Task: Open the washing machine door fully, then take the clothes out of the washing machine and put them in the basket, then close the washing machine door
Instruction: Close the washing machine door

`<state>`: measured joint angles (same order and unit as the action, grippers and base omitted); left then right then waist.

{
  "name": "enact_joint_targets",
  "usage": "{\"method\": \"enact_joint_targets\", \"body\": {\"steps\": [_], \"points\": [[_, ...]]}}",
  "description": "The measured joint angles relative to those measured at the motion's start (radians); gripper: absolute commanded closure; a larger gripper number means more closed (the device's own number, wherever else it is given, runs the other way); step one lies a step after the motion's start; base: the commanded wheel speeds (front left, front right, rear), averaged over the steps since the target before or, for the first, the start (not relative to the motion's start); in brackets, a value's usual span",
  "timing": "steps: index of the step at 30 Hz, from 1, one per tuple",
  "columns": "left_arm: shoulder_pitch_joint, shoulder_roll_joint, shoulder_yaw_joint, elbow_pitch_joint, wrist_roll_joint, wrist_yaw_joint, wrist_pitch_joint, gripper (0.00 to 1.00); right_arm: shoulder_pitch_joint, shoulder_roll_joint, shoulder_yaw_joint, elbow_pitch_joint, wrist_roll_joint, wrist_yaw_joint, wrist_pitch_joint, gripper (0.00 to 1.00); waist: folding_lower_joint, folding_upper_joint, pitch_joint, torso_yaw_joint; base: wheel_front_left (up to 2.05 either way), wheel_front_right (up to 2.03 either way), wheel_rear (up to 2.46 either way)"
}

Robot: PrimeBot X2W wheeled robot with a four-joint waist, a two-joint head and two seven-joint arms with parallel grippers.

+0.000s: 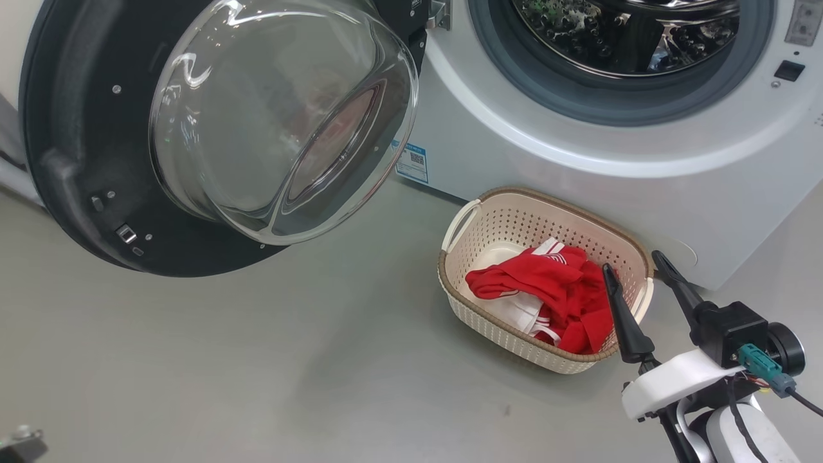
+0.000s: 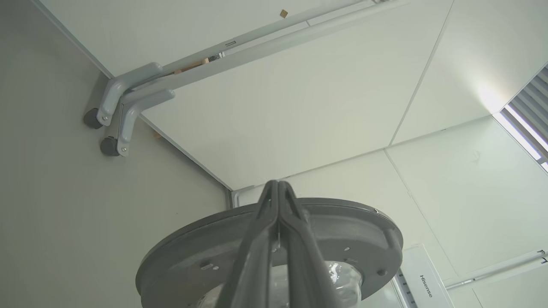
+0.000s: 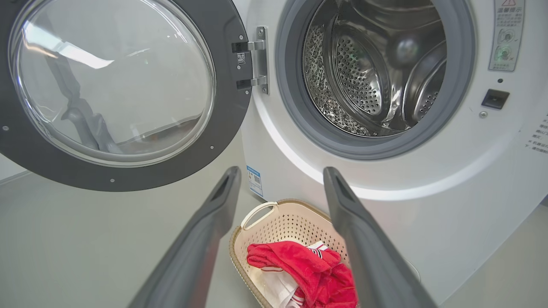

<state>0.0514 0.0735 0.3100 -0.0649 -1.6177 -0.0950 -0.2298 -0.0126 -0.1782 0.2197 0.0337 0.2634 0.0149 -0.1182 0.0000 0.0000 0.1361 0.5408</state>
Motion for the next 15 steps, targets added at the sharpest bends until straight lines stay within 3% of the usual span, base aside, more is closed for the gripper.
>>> {"method": "enact_joint_targets", "body": {"steps": [6, 10, 15], "points": [[-0.092, 0.096, 0.082, 0.127, -0.07, 0.014, 0.042, 1.0, 0.0, -0.017, -0.001, -0.022, -0.005, 0.0, 0.018, 0.0, 0.0, 0.0, 0.026, -0.004, 0.0, 0.0, 0.0], [-0.142, 0.161, 0.085, 0.212, -0.086, 0.048, 0.079, 1.0, 0.0, -0.028, -0.006, -0.035, -0.011, -0.002, 0.026, 0.0, 0.0, 0.0, 0.042, -0.009, 0.0, 0.0, 0.0], [-0.23, 0.202, 0.068, 0.291, -0.11, 0.073, 0.139, 1.0, 0.0, -0.04, -0.015, -0.054, -0.012, -0.009, 0.033, 0.0, 0.0, 0.0, 0.057, -0.015, 0.0, 0.0, 0.0]]}}
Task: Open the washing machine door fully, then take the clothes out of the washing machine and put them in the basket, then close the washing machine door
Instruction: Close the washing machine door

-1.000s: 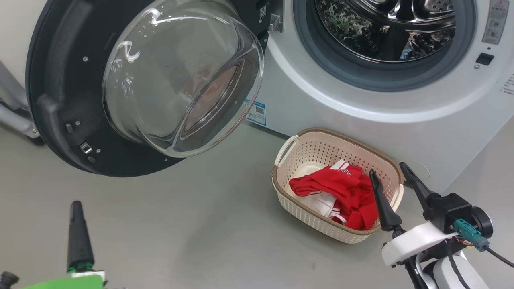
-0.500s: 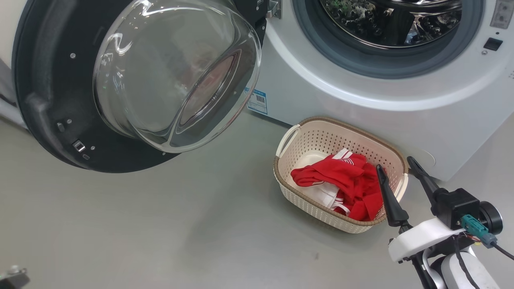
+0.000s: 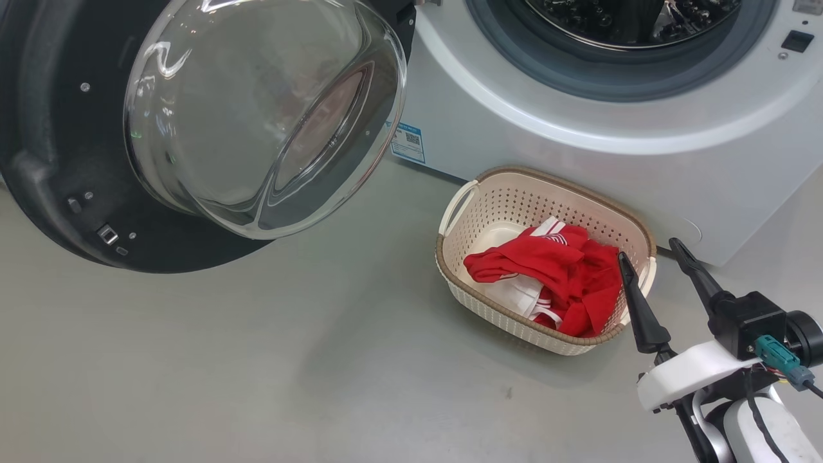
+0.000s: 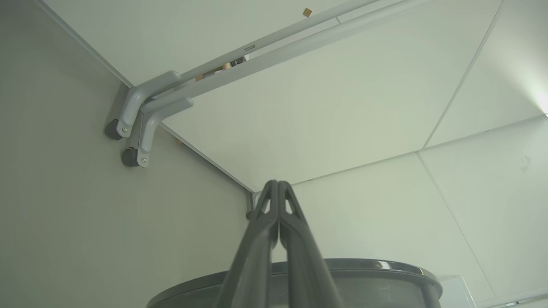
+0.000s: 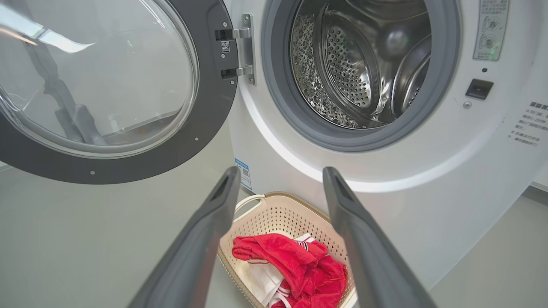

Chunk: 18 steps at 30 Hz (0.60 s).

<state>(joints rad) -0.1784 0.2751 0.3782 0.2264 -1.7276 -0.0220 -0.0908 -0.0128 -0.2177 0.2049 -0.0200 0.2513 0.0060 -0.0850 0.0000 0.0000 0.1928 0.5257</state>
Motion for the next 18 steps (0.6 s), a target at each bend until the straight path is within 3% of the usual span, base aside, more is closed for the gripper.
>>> {"method": "enact_joint_targets", "body": {"steps": [10, 18], "points": [[-0.103, 0.069, -0.038, 0.118, -0.057, 0.048, 0.132, 1.0, -0.012, -0.006, 0.011, -0.039, -0.005, 0.001, 0.029, 0.0, 0.0, 0.0, 0.029, -0.034, 0.0, 0.0, 0.0], [-0.154, 0.119, -0.094, 0.191, -0.057, 0.061, 0.224, 1.0, -0.023, -0.023, 0.011, -0.061, -0.018, 0.001, 0.045, 0.0, 0.0, 0.0, 0.061, -0.066, 0.0, 0.0, 0.0]]}}
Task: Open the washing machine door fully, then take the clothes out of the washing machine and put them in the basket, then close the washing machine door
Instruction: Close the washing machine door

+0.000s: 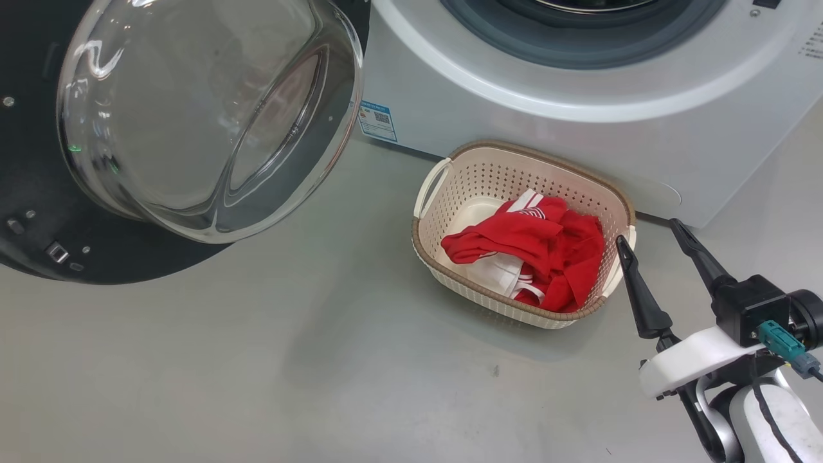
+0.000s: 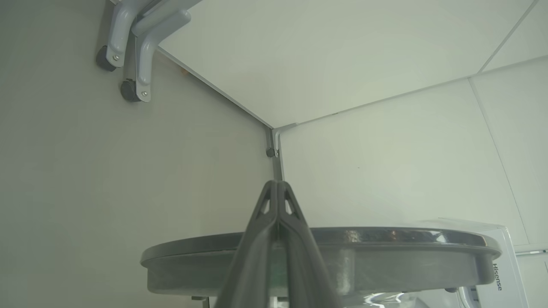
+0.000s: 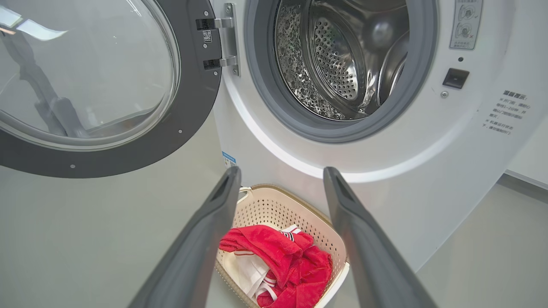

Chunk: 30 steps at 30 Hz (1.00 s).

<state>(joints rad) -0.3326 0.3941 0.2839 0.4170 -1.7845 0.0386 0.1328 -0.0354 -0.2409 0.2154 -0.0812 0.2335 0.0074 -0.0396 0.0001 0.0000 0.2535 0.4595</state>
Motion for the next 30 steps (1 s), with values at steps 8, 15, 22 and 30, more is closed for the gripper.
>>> {"method": "enact_joint_targets", "body": {"steps": [8, 15, 22, 30], "points": [[-0.045, 0.017, -0.029, 0.073, 0.009, 0.0, 0.043, 1.0, -0.007, -0.004, -0.008, -0.017, 0.0, -0.001, 0.008, 0.0, 0.0, 0.0, 0.027, -0.027, 0.0, 0.0, 0.0], [-0.087, 0.027, -0.039, 0.126, 0.016, -0.015, 0.066, 1.0, -0.008, -0.011, -0.019, -0.035, 0.002, -0.003, 0.009, 0.0, 0.0, 0.0, 0.046, -0.038, 0.0, 0.0, 0.0], [-0.125, 0.026, -0.051, 0.168, 0.005, -0.044, 0.105, 1.0, -0.008, -0.015, -0.023, -0.048, 0.001, -0.01, 0.018, 0.0, 0.0, 0.0, 0.063, -0.039, 0.0, 0.0, 0.0], [-0.13, 0.026, -0.053, 0.197, -0.016, -0.097, 0.175, 1.0, -0.008, -0.02, -0.027, -0.048, 0.002, -0.01, 0.018, 0.0, 0.0, 0.0, 0.071, -0.032, 0.0, 0.0, 0.0]]}}
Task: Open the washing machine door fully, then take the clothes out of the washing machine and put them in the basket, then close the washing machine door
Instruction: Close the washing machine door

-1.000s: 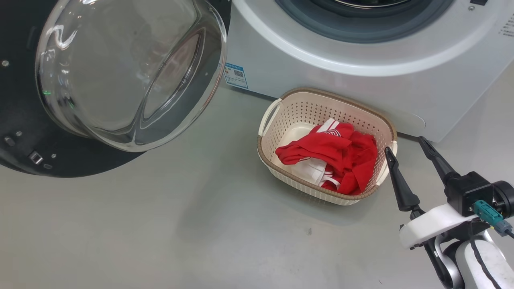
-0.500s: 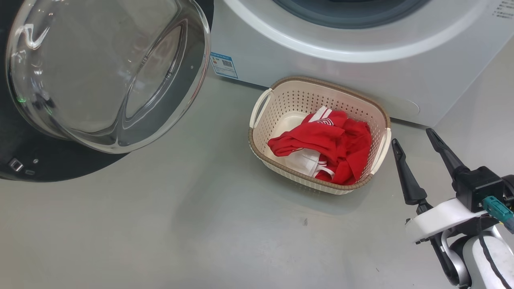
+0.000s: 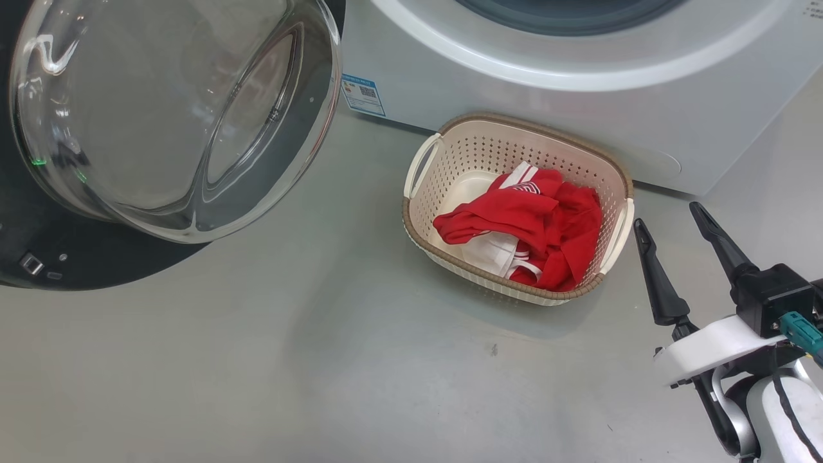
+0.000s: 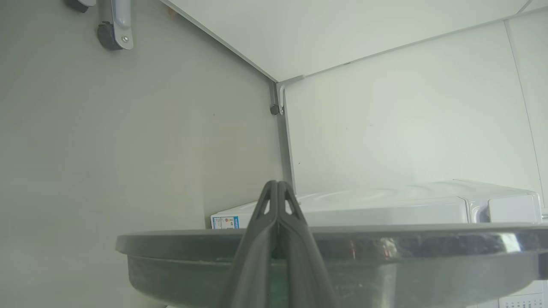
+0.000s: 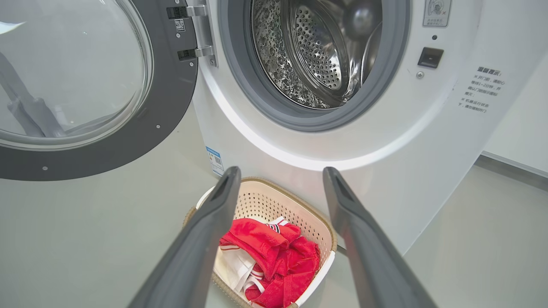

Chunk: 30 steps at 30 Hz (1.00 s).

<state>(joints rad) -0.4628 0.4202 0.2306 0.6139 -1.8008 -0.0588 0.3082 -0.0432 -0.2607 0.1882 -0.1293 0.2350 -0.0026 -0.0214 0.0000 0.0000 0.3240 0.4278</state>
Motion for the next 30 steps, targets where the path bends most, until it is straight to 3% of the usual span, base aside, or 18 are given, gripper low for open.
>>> {"method": "enact_joint_targets", "body": {"steps": [15, 23, 30], "points": [[0.006, -0.006, 0.005, 0.013, -0.088, -0.044, 0.158, 1.0, 0.0, -0.012, 0.006, -0.008, -0.008, 0.0, 0.009, 0.0, 0.0, 0.0, 0.008, 0.022, 0.0, 0.0, 0.0], [0.02, -0.055, 0.003, -0.026, -0.138, -0.061, 0.274, 1.0, -0.001, -0.015, 0.007, -0.005, -0.01, 0.0, 0.009, 0.0, 0.0, 0.0, -0.001, 0.03, 0.0, 0.0, 0.0], [0.072, -0.061, 0.008, -0.079, -0.167, -0.061, 0.35, 1.0, 0.0, -0.003, 0.007, 0.0, -0.01, -0.002, 0.007, 0.0, 0.0, 0.0, -0.019, 0.028, 0.0, 0.0, 0.0]]}}
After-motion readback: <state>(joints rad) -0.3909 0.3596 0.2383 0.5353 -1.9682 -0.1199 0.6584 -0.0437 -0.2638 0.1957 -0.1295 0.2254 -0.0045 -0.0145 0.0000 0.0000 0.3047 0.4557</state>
